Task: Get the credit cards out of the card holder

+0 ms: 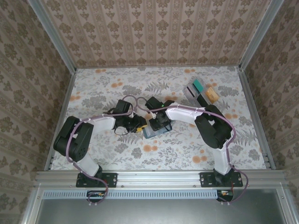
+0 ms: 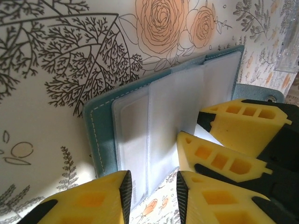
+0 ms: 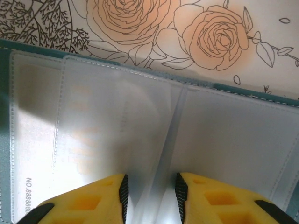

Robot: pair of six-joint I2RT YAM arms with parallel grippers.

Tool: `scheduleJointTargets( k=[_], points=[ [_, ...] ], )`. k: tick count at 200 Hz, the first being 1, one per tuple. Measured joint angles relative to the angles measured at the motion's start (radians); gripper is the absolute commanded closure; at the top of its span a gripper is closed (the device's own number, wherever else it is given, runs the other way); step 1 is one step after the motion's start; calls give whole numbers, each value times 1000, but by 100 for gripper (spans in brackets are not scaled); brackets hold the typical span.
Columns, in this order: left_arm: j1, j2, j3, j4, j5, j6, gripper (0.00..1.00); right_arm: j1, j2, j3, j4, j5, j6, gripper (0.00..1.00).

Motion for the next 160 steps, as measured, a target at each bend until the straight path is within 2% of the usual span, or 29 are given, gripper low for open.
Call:
scheduleJointTargets(
  k=[32, 86, 160],
  points=[
    [-5, 19, 14, 17, 2, 0, 66, -20, -22, -36, 41, -47, 4, 66],
    [-15, 68, 27, 45, 7, 0, 66, -62, -38, -72, 83, -135, 31, 75],
    [-16, 90, 40, 78, 37, -16, 66, -106, -53, -111, 134, -245, 69, 76]
  ],
)
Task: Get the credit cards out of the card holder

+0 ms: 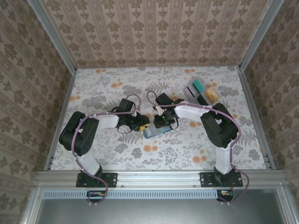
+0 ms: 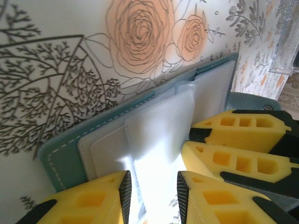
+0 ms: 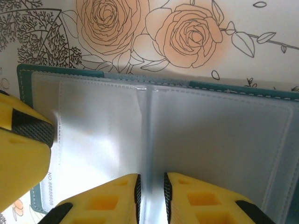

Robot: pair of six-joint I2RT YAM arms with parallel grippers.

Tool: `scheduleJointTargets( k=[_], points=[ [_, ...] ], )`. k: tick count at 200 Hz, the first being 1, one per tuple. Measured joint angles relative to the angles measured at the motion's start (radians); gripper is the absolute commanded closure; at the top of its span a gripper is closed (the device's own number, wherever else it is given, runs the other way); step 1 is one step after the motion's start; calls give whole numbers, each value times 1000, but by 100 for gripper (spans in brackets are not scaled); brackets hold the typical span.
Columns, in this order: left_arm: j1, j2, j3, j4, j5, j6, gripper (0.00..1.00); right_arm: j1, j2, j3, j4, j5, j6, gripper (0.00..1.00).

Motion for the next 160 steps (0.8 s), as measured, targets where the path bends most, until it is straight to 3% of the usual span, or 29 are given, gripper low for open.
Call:
scheduleJointTargets(
  k=[83, 111, 136, 160],
  points=[
    [-5, 43, 23, 31, 28, -7, 71, -11, -10, -8, 12, -40, 19, 75],
    [-5, 43, 25, 34, 34, -8, 77, -11, -25, -11, 14, -48, 30, 75],
    [-5, 43, 31, 34, 37, -8, 79, -11, -66, -28, 17, -49, 48, 68],
    [-7, 43, 32, 85, 69, -25, 73, -13, -158, -67, 21, -30, 75, 60]
  ],
)
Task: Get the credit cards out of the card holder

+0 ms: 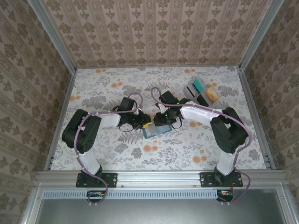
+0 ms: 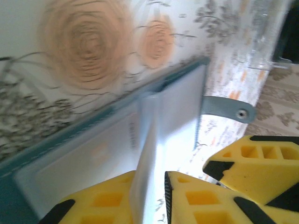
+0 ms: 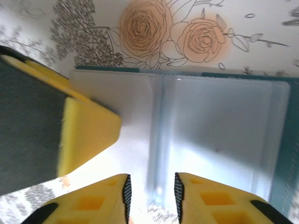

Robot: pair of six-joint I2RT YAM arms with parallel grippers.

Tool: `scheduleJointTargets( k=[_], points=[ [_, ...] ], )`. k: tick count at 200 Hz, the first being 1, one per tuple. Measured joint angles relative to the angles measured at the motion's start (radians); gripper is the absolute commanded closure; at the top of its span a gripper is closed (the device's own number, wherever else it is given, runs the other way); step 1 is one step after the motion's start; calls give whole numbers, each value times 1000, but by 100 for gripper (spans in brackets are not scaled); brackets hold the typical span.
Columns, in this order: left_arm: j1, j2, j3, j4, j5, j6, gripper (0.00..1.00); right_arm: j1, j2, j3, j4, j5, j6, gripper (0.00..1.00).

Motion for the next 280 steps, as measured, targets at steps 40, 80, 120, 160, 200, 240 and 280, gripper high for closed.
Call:
scheduleJointTargets(
  k=[40, 80, 120, 160, 200, 240, 280],
  points=[
    [-47, 14, 34, 98, 51, -45, 62, -21, -189, -67, 3, 126, 46, 57],
    [-80, 66, 101, 124, 64, -64, 51, -43, -308, -134, 5, 208, 79, 56],
    [-63, 69, 103, 92, 52, -62, 50, -41, -311, -142, 7, 183, 78, 57],
    [-17, 38, 82, 40, 33, -37, 58, 1, -229, -105, 13, 97, 54, 64],
    [-5, 33, 78, 44, 32, -37, 69, 53, -126, -30, 13, 39, 32, 73],
    [-24, 49, 102, 64, 42, -49, 69, 64, -98, -21, 18, 26, 29, 72],
    [-39, 92, 130, 66, 41, -49, 71, 64, -89, -21, 25, 37, 28, 74]
  ],
)
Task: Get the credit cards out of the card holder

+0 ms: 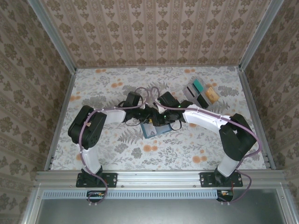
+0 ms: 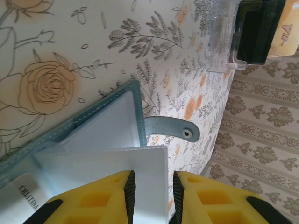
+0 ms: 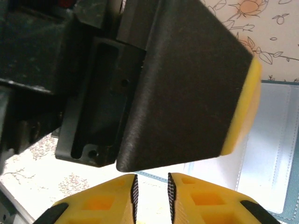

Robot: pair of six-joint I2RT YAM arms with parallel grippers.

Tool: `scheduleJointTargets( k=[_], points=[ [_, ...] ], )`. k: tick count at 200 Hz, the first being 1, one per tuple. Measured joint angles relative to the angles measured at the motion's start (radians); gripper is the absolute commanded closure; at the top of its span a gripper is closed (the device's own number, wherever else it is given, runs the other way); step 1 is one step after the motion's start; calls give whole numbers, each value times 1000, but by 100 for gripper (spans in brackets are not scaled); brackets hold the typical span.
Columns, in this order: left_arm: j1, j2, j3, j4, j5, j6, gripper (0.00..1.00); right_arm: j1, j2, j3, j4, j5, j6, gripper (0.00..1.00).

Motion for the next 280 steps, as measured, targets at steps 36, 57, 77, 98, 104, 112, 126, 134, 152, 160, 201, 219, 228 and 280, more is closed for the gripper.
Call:
scheduleJointTargets(
  k=[36, 57, 77, 98, 104, 112, 126, 134, 152, 160, 201, 219, 228, 280],
  points=[
    [17, -4, 0, -18, -2, 1, 75, -2, 55, -3, 0, 11, -3, 75],
    [42, -37, -6, -56, -10, 14, 76, -7, 82, -4, 0, 24, -3, 76],
    [69, -97, -24, -108, -31, 40, 77, -20, 108, -9, 0, 32, -2, 76],
    [93, -160, -58, -156, -61, 68, 78, -36, 130, -9, 0, 41, 1, 76],
    [95, -175, -70, -169, -69, 73, 78, -39, 135, -9, -1, 42, 1, 75],
    [96, -190, -87, -187, -79, 80, 79, -43, 143, -9, -1, 41, 1, 74],
    [95, -208, -116, -209, -94, 92, 80, -47, 154, -3, -3, 31, -1, 71],
    [93, -214, -131, -223, -106, 95, 80, -49, 164, 7, -7, 18, -3, 70],
    [93, -224, -157, -256, -130, 102, 82, -50, 195, 48, -14, -25, -12, 70],
    [93, -224, -164, -262, -138, 104, 83, -50, 210, 69, -14, -42, -18, 71],
    [86, -224, -175, -268, -164, 107, 85, -55, 269, 115, -13, -101, -22, 77],
    [79, -224, -175, -268, -166, 107, 86, -63, 277, 117, -13, -121, -21, 78],
    [74, -222, -175, -268, -166, 107, 86, -67, 278, 118, -13, -128, -21, 78],
    [72, -189, -175, -269, -176, 111, 90, -76, 290, 124, -16, -146, -21, 79]
  ],
)
